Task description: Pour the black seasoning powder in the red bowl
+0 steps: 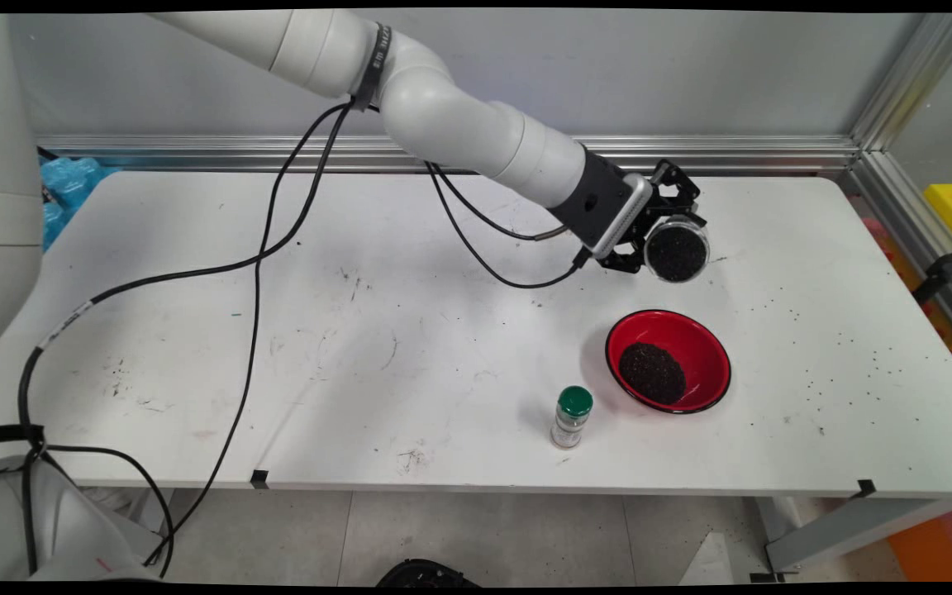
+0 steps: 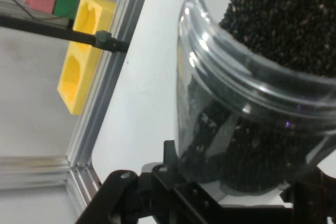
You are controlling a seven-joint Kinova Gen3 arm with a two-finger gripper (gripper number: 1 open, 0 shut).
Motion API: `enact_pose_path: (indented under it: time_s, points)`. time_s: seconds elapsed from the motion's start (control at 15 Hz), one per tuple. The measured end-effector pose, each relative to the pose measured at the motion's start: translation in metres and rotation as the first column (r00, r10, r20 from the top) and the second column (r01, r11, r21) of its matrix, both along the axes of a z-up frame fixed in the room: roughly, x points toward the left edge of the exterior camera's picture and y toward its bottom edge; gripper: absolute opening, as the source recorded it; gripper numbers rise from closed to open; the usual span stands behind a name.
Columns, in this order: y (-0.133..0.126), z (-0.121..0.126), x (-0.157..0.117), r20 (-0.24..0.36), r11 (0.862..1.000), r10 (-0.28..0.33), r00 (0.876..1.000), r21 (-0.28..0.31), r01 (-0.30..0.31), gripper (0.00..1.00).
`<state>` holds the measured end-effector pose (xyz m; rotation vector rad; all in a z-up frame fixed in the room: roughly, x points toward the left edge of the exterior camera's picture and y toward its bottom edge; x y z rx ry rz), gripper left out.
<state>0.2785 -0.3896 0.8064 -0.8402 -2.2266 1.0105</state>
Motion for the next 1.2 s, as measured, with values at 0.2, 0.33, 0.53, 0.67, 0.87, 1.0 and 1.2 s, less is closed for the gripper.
enact_pose_path:
  time_s: [0.2,0.33,0.53,0.67,0.87,1.0,1.2]
  points:
    - [-0.001,0.004,0.002,-0.006,0.999,0.028,1.0,0.04,-0.027,0.0]
    - [-0.002,0.007,0.003,-0.007,0.997,0.046,0.999,0.067,-0.045,0.0]
    - [-0.004,0.012,0.003,-0.009,0.992,0.074,0.997,0.105,-0.072,0.0]
    - [-0.006,0.016,0.003,-0.009,0.985,0.1,0.995,0.145,-0.098,0.0]
    - [-0.009,0.022,0.001,-0.002,0.97,0.134,0.991,0.205,-0.131,0.0]
    - [-0.011,0.025,0.001,0.002,0.959,0.157,0.988,0.239,-0.153,0.0]
    - [-0.016,0.03,0.0,0.007,0.935,0.197,0.98,0.301,-0.19,0.0]
